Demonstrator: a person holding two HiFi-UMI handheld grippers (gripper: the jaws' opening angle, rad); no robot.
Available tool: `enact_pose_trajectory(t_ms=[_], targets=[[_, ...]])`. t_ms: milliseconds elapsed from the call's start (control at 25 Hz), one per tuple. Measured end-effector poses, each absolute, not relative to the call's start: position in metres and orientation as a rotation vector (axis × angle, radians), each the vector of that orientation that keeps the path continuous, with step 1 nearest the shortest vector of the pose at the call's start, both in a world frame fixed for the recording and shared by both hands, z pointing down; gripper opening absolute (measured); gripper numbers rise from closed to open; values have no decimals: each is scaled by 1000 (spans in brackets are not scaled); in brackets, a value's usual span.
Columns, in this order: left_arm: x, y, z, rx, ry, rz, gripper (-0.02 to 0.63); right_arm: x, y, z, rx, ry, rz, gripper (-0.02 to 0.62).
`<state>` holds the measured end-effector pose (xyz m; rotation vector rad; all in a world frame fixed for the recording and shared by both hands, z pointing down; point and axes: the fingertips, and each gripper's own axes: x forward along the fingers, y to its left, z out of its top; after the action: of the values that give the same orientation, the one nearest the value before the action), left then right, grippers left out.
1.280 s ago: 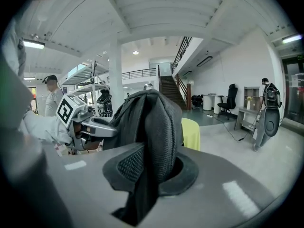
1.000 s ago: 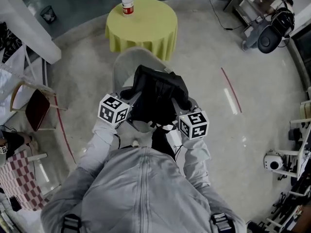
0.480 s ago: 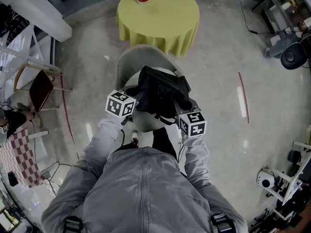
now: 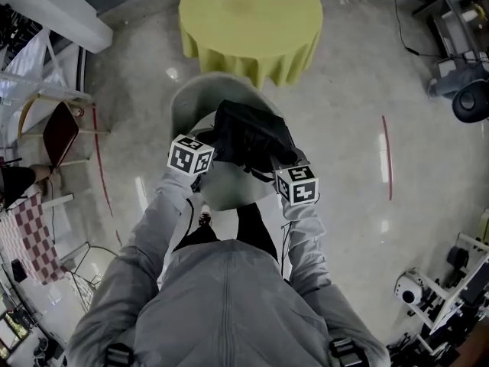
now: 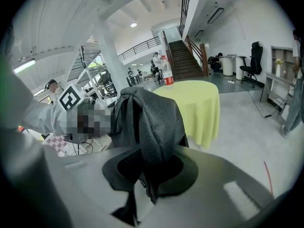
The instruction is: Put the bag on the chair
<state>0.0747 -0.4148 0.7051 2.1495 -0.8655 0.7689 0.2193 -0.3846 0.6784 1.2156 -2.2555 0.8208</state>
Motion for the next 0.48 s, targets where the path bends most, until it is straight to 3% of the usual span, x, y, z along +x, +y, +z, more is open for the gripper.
enact_pose_trajectory(t_ms=[480], targets=[[80,-453,765,2011,-983,801,63,229,-435,741,1107,-2246,917,66]])
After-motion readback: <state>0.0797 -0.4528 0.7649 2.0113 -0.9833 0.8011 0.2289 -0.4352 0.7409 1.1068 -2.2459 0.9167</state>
